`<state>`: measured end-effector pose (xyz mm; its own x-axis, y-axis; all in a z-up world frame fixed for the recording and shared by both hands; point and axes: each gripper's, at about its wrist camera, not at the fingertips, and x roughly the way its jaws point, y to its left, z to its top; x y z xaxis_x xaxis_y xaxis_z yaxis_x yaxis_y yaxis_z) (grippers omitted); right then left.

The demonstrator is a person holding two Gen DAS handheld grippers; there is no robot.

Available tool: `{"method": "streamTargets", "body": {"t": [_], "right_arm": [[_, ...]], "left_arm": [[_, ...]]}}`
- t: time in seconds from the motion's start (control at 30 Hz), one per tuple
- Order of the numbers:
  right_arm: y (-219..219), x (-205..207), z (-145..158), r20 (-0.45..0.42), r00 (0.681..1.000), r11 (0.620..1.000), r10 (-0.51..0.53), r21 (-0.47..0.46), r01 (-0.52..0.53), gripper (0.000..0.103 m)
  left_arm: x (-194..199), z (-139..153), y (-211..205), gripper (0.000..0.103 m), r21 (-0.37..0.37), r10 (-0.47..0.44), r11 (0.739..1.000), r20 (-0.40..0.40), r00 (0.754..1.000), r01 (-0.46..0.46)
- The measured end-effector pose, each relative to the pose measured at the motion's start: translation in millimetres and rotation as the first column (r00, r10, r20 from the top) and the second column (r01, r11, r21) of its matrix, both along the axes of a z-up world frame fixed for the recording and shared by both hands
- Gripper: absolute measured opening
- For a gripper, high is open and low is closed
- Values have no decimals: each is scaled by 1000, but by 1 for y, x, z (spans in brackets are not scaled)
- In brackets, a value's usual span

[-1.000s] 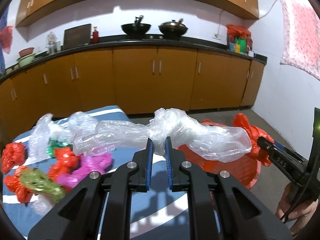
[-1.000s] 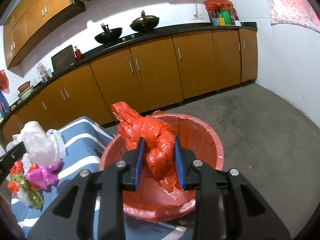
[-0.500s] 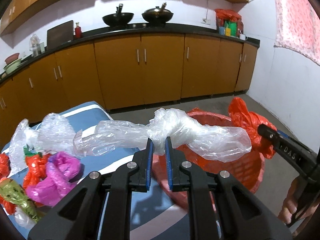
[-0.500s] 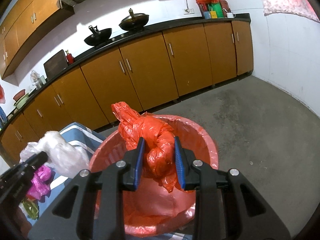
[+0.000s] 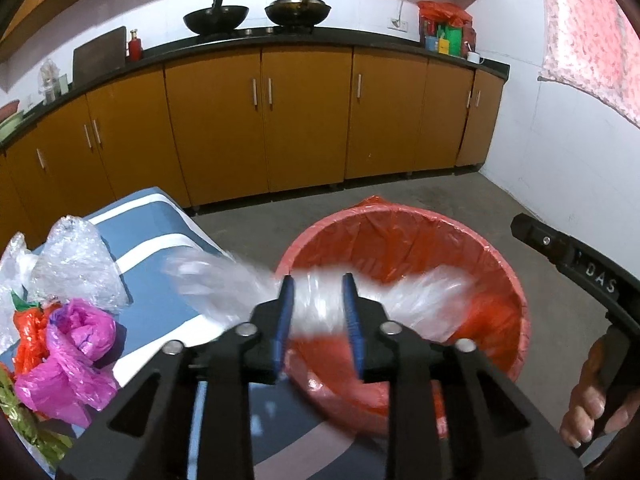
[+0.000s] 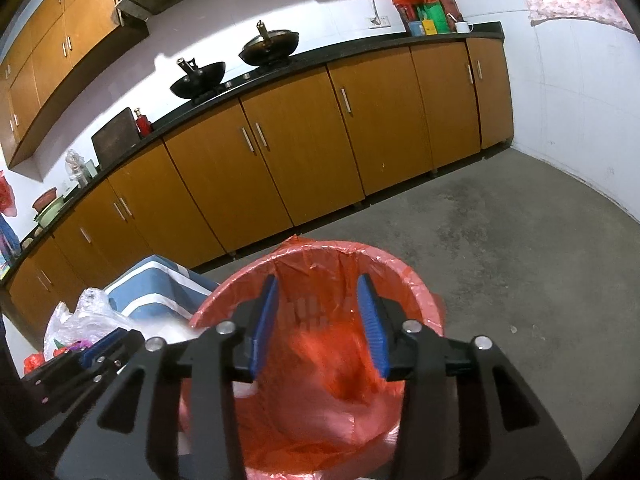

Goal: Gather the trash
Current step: 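Carry both bags over the wastebasket and open both tools to drop them, then return to the table, grasp pink bag with right tool while left grasps red bag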

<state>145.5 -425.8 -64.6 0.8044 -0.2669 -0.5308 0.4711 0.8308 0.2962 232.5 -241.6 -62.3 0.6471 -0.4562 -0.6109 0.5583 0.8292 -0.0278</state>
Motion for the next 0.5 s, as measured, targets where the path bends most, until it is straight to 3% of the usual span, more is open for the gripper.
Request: {"method": "streamTargets", "body": {"t": [0.27, 0.5], "right_arm": [[10, -4, 8, -7, 1000, 1000, 8, -15, -8, 42], [27, -11, 19, 17, 998, 998, 55, -30, -54, 42]], "left_arm": [[1, 7, 23, 34, -9, 58, 998, 8, 998, -58], [-6, 15, 87, 41, -15, 178, 984, 54, 982, -178]]}}
